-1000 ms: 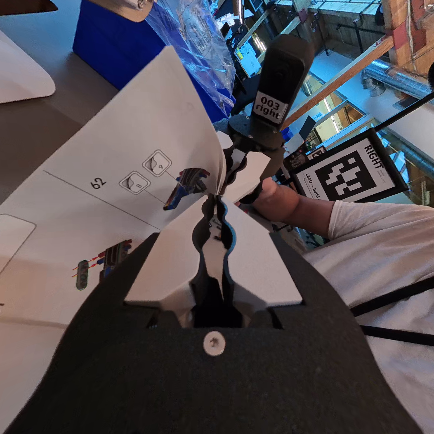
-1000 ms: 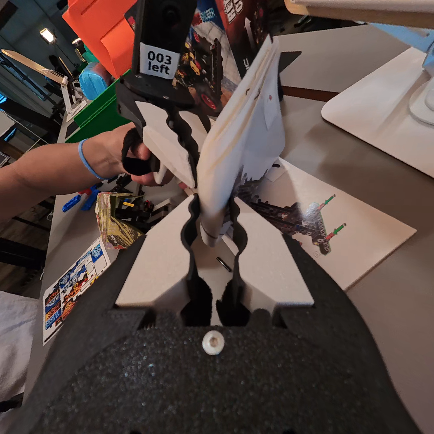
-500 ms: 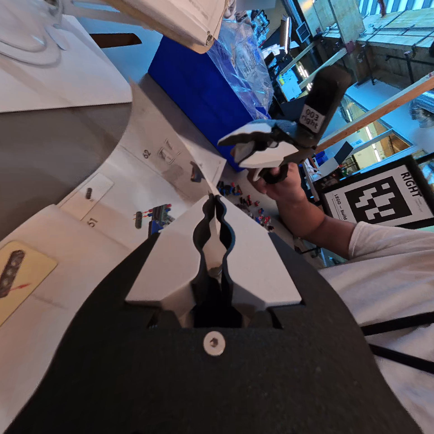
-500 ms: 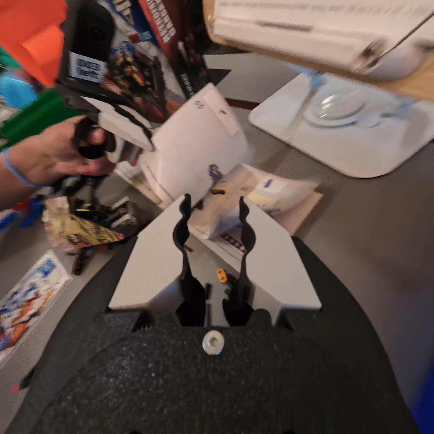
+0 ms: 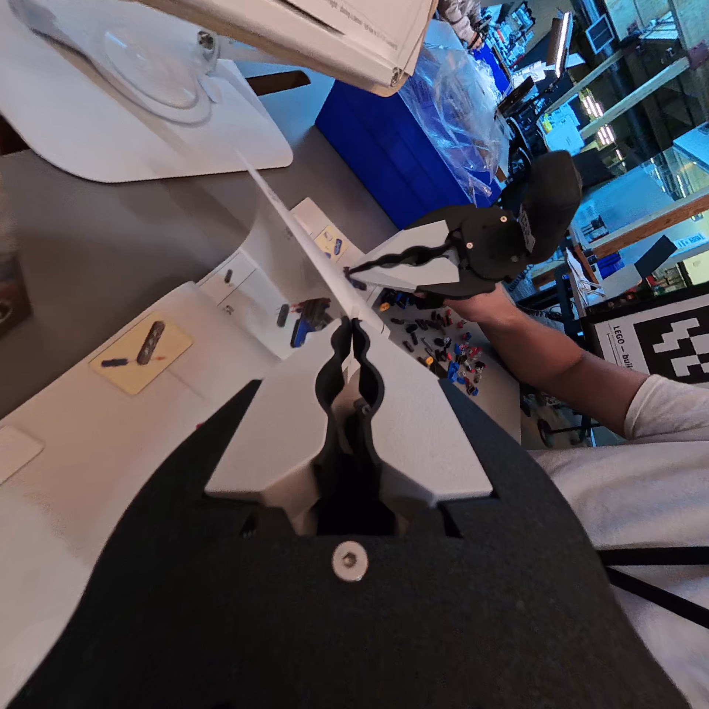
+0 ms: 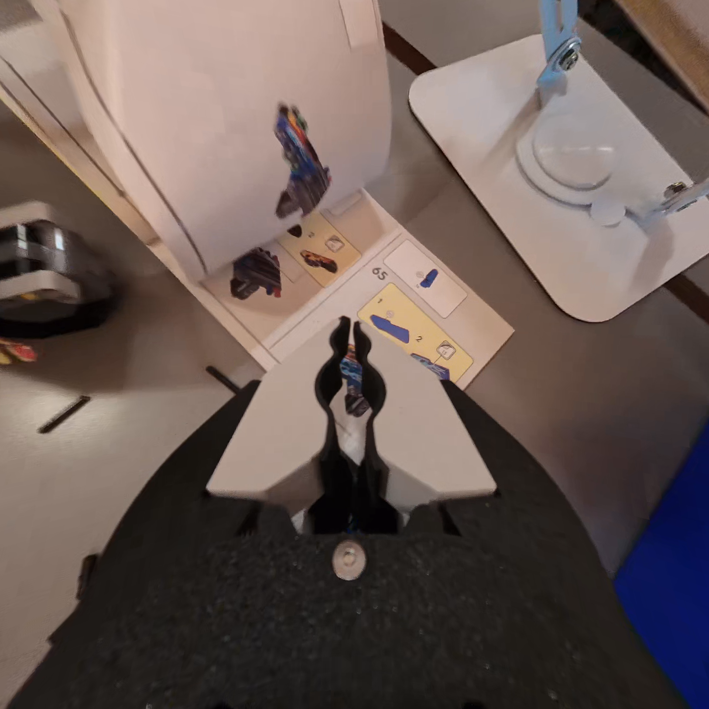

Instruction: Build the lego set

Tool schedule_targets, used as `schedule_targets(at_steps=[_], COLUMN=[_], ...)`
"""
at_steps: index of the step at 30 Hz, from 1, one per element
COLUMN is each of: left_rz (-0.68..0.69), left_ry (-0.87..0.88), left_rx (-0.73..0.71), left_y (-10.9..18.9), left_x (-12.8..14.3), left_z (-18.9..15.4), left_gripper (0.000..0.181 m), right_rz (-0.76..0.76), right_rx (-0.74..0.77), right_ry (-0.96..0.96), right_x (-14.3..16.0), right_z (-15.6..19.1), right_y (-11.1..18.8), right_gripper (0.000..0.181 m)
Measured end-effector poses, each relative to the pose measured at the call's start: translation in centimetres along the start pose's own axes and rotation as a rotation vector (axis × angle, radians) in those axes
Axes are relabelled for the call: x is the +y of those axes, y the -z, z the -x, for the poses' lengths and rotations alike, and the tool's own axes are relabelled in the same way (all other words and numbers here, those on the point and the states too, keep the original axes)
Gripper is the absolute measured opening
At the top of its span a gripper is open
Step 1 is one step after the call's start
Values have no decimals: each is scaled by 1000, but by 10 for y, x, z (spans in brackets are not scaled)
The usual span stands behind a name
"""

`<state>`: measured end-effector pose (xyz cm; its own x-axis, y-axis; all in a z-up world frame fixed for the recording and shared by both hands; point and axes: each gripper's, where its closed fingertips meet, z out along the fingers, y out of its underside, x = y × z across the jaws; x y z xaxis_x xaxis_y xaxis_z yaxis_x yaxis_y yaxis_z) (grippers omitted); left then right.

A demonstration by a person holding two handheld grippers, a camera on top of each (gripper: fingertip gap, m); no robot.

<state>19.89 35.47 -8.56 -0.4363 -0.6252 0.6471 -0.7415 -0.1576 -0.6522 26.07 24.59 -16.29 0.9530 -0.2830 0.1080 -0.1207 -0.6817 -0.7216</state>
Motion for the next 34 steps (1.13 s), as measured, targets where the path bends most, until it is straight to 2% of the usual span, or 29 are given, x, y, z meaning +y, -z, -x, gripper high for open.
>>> schedule_targets(at_steps=[5,11,18,21,25,30,31,32,34], left_rz=[-20,-55,-62,-17,95,131,136,137,140], left_ry=[57,120,198,208,198,182,178,178,179], left_rx=[-57,-122,-193,-246,-301,-338,-341,-342,-341], left_y=[33,70,100,105,98,93,92,91,89], left_x=[16,39,73,90,114,120,121,121,121], left_z=[18,42,66,76,78,81,82,82,82], left_gripper=[0,0,0,0,0,0,0,0,0], right_rz=[86,102,109,114,117,196,196,130,-49], right_rx=[57,77,114,127,133,167,189,183,11], right_ry=[61,16,5,5,-2,42,75,111,167], right_x=[19,23,25,25,25,25,18,0,-41], right_z=[-4,-10,-20,-23,-24,-26,-26,-19,27], right_y=[-13,-10,-10,-10,-11,-10,-7,-5,0], right_gripper=[0,0,0,0,0,0,0,0,0])
